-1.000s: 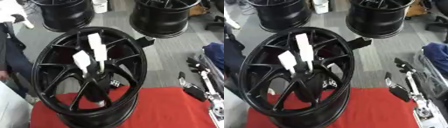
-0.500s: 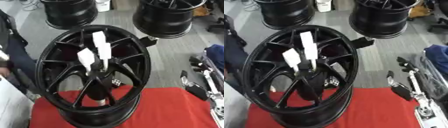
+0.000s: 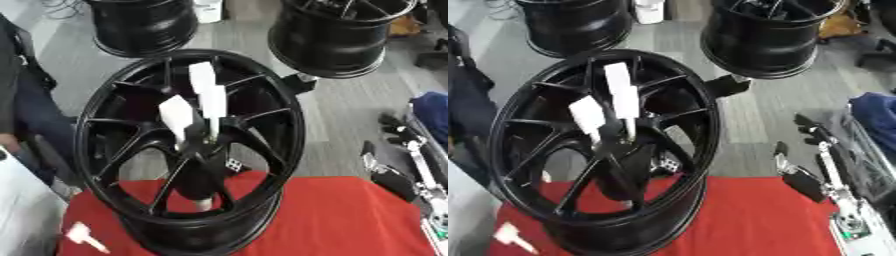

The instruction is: Pull the pin out of the wheel hub.

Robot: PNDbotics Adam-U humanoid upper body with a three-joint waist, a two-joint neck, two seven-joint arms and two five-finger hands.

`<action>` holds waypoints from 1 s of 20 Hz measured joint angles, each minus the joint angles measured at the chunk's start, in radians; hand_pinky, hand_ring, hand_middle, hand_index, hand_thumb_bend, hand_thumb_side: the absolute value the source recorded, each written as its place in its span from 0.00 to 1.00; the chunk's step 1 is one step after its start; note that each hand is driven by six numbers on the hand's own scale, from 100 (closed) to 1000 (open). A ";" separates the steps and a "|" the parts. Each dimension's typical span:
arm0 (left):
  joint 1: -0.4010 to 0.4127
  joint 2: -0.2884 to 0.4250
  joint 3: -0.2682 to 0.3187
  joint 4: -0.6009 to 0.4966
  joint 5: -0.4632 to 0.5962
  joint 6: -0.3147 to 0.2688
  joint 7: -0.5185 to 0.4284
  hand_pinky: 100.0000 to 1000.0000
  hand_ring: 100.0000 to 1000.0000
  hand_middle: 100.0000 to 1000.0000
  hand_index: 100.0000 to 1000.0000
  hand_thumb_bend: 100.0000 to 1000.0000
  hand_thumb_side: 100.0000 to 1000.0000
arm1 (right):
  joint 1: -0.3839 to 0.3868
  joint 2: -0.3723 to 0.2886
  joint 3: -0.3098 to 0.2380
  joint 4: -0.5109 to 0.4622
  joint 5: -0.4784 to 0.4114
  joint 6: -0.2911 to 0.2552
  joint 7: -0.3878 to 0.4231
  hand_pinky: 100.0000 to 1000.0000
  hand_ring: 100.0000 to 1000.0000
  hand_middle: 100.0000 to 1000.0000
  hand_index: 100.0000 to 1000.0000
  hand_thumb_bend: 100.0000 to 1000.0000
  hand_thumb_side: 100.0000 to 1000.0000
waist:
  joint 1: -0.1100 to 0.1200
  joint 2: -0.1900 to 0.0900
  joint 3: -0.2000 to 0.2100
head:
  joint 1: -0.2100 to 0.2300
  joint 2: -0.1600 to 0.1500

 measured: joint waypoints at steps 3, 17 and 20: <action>0.014 -0.028 0.014 0.004 0.006 0.018 0.061 0.76 0.81 0.82 0.87 0.82 0.53 | 0.000 0.004 -0.001 0.000 0.000 0.002 -0.001 0.76 0.84 0.84 0.95 0.00 0.41 | 0.000 0.001 0.000 | 0.000 0.000; 0.072 -0.328 0.255 -0.284 0.195 -0.002 0.273 0.63 0.72 0.70 0.72 0.59 0.71 | -0.020 0.061 0.005 0.008 -0.069 -0.013 -0.049 0.74 0.83 0.83 0.94 0.00 0.44 | -0.052 0.043 0.008 | 0.004 0.000; 0.088 -0.406 0.248 -0.362 0.245 0.031 0.323 0.63 0.71 0.68 0.71 0.58 0.70 | -0.023 0.065 0.006 0.013 -0.083 -0.016 -0.068 0.73 0.83 0.82 0.93 0.00 0.43 | -0.047 0.049 0.008 | 0.004 0.000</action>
